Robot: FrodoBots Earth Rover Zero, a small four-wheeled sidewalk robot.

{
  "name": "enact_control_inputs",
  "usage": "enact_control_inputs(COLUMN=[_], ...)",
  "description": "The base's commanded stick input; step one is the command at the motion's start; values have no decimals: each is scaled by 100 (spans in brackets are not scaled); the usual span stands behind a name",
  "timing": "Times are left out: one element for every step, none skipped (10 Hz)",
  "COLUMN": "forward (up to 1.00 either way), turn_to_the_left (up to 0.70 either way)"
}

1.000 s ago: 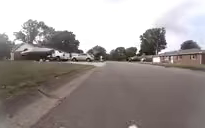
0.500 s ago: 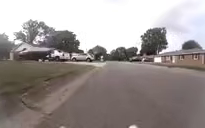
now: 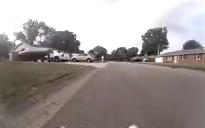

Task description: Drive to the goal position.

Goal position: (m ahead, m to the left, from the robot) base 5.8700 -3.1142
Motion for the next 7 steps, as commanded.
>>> enact_control_inputs(forward=[100, 100, 100, 100, 100, 100, 100], turn_to_the_left=[0, 0, 0, -1, -5, -30, -40])
